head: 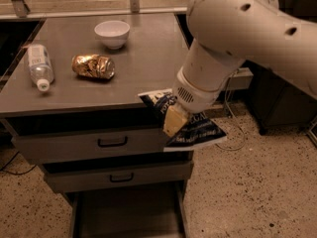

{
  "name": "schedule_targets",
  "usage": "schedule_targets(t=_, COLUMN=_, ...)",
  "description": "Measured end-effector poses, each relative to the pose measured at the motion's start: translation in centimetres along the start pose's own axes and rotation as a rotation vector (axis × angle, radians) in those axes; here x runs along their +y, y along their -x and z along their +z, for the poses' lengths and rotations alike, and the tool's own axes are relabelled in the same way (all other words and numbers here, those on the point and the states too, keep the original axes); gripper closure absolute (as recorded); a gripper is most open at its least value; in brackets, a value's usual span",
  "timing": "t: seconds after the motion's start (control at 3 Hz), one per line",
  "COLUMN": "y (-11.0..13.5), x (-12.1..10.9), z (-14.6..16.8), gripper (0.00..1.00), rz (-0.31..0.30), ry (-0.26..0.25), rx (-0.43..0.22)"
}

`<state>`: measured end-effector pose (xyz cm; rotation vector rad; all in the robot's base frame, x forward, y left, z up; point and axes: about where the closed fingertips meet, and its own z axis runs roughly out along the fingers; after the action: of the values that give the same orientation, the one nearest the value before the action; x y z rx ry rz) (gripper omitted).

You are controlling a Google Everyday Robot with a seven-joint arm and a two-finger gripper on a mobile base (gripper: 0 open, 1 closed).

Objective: Place blue chip bag into bottom drawer

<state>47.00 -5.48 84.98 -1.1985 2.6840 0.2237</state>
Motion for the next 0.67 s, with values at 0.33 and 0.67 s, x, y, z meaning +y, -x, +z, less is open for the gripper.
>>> schedule_targets(t=0.33, y=-3.8, x=2.8, z=5.1, gripper=1.00, rz=0.063, ry=0.081, rx=0.049)
schedule_targets(t=0.67, y=-8.0, x=5.6, z=11.2, gripper=1.00, rz=0.118, ry=0.183, rx=0.136)
